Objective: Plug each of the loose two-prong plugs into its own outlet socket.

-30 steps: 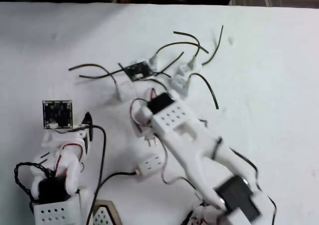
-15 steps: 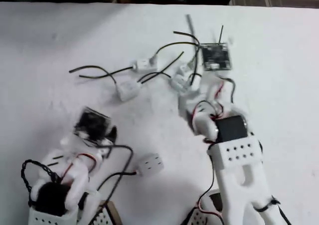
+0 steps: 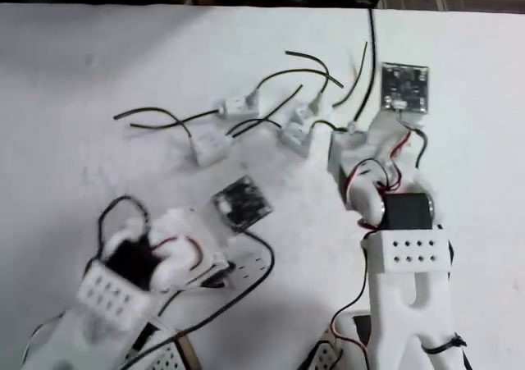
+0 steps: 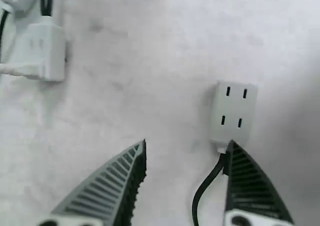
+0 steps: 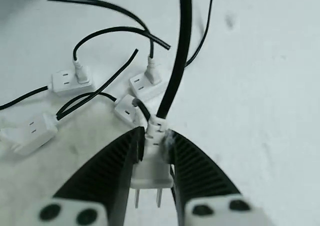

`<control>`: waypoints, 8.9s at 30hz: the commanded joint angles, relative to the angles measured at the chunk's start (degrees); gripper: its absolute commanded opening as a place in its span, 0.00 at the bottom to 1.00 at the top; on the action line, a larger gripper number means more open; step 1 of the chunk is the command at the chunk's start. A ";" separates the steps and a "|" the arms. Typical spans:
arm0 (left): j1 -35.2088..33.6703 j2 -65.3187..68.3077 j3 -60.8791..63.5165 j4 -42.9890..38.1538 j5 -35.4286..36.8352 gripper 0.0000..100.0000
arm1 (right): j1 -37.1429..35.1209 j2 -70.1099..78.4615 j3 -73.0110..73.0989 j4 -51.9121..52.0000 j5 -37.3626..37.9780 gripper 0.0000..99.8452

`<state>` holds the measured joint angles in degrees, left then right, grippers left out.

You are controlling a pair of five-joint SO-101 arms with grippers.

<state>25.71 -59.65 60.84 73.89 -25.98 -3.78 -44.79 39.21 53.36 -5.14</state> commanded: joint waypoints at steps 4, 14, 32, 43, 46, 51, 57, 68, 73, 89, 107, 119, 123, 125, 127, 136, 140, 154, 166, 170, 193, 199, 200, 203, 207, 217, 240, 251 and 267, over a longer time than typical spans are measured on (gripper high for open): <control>5.14 22.11 -10.11 -0.53 -0.26 0.29 | 4.88 -1.45 -0.70 -1.71 2.20 0.02; 12.79 46.20 -12.22 -10.29 0.00 0.29 | 4.88 -1.36 -0.70 -1.71 3.43 0.02; 8.48 62.81 -26.37 -6.86 2.37 0.11 | 4.62 -1.63 -0.44 -1.36 3.43 0.02; -7.43 63.16 -33.23 -11.08 -3.08 0.08 | 4.44 -1.36 -0.35 -1.36 3.43 0.02; -9.71 63.16 -34.20 -10.99 -3.34 0.11 | 4.35 -1.36 -0.35 -1.36 3.43 0.02; -10.07 62.64 -34.37 -10.64 -0.79 0.21 | 1.36 -1.54 0.97 -1.36 3.52 0.02; -10.24 59.91 -34.02 -9.32 0.53 0.27 | -0.13 -1.54 1.49 -1.36 3.52 0.02; -17.89 43.03 -33.41 -5.45 4.22 0.27 | -3.82 -1.36 3.69 -0.48 10.64 0.02; -23.25 35.21 -26.20 -12.48 12.22 0.27 | -10.59 -1.89 3.78 3.12 10.37 0.02; -23.87 4.00 2.55 -27.69 18.55 0.27 | -31.16 -1.89 4.13 10.07 10.29 0.02; -36.53 -6.29 7.74 -27.78 24.35 0.27 | -34.95 24.66 0.35 -0.92 16.00 0.02; -36.26 -19.65 14.68 -27.78 24.26 0.27 | -35.56 36.97 -8.18 3.12 15.91 0.18; -36.26 -24.92 17.32 -27.69 24.26 0.27 | -35.65 34.33 -10.11 10.24 15.91 0.18; -36.18 -27.12 18.37 -27.69 24.18 0.27 | -35.74 33.10 -10.02 12.88 15.91 0.18; -36.18 -28.70 19.08 -27.69 24.18 0.27 | -35.65 32.75 -9.67 13.85 16.09 0.18; -36.18 -29.85 19.52 -27.25 24.09 0.27 | -33.80 43.21 -11.60 12.79 16.18 0.18; -36.18 -29.85 19.52 -27.25 24.00 0.27 | -31.08 44.62 -14.42 12.88 16.00 0.18; -36.18 -29.85 19.52 -27.25 23.91 0.27 | -30.73 50.68 -14.95 9.80 12.04 0.18; -36.18 -29.85 19.52 -27.25 23.91 0.27 | -30.81 56.31 -19.52 12.35 11.96 0.05; -36.18 -29.85 19.52 -27.25 23.91 0.27 | -30.90 57.71 -19.96 12.88 11.96 0.05; -36.18 -29.85 19.52 -27.25 23.91 0.27 | -31.08 65.01 -36.31 32.13 8.62 0.02; -36.18 -29.85 19.52 -27.25 23.91 0.27 | -31.08 51.82 -34.29 36.18 8.35 0.02; -36.18 -29.85 19.52 -27.25 23.91 0.27 | -31.08 49.27 -33.23 35.74 8.35 0.02; -36.18 -29.85 19.60 -27.34 23.91 0.27 | -31.08 41.01 -28.92 32.57 8.35 0.02; -36.18 -29.85 19.60 -27.60 24.18 0.27 | -33.19 28.70 -22.15 27.65 8.70 0.02; -36.18 -29.85 19.60 -27.78 24.26 0.27 | -39.69 -1.01 -5.71 15.87 8.79 0.02; -24.57 -29.93 20.13 -24.35 16.53 0.27 | -48.75 -9.10 11.96 -1.45 12.40 0.02; -19.74 -30.02 17.32 -18.81 13.71 0.27 | -48.75 -0.66 12.92 -5.67 12.48 0.02; -23.43 -30.02 16.53 -19.78 14.15 0.27 | -45.49 2.24 12.92 -8.13 12.48 0.02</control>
<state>4.53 -89.01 80.26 55.96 -11.74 -51.78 -42.59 53.10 46.51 6.90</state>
